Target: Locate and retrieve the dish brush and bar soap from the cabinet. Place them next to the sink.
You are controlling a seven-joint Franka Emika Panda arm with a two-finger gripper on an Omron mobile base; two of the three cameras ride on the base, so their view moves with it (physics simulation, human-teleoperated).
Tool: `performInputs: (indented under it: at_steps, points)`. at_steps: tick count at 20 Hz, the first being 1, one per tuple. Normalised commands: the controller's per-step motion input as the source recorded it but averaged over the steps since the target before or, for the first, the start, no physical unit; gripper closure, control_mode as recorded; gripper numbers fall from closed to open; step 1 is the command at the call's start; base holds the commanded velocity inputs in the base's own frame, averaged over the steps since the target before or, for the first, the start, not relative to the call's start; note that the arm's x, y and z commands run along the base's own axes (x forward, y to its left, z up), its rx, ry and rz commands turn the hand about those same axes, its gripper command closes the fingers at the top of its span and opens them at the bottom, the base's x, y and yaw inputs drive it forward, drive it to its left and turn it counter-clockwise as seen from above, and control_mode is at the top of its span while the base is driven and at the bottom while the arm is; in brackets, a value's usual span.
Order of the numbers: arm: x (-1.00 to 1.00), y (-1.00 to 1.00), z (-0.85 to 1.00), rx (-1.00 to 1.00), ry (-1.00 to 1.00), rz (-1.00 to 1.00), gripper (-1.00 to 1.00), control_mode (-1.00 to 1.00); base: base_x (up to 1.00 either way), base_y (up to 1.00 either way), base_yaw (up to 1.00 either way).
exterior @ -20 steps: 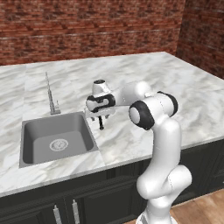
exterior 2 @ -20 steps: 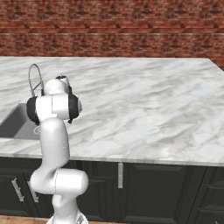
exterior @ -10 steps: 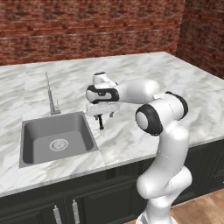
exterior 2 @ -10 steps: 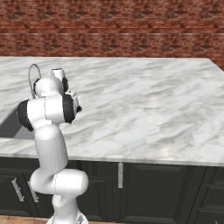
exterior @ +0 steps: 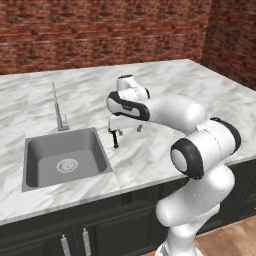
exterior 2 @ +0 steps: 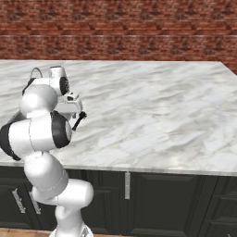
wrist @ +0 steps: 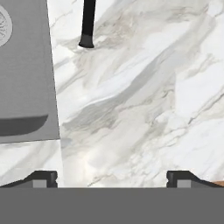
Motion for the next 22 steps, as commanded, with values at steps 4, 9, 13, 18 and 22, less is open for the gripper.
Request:
performInputs:
  at_steps: [4, 9, 13, 18, 22]
  points:
    - [-0.84, -0.27, 0.3, 0.0, -0.26, 0.0, -1.0, -1.0, 0.0, 0.0, 0.0]
    - [-0.75, -0.17, 0.13, 0.01, -0.33, 0.0, -1.0, -1.0, 0.0, 0.0, 0.0]
    - [-0.03, 0.0, 0.0, 0.0, -0.01, -0.01, -1.0, -1.0, 0.0, 0.0, 0.0]
    - [0.0, 0.0, 0.0, 0.0, 0.0, 0.0, -1.0, -1.0, 0.0, 0.0, 0.0]
    - [0.0, 0.0, 0.0, 0.0, 0.0, 0.0, -1.0, 1.0, 0.01, -0.04, -0.31]
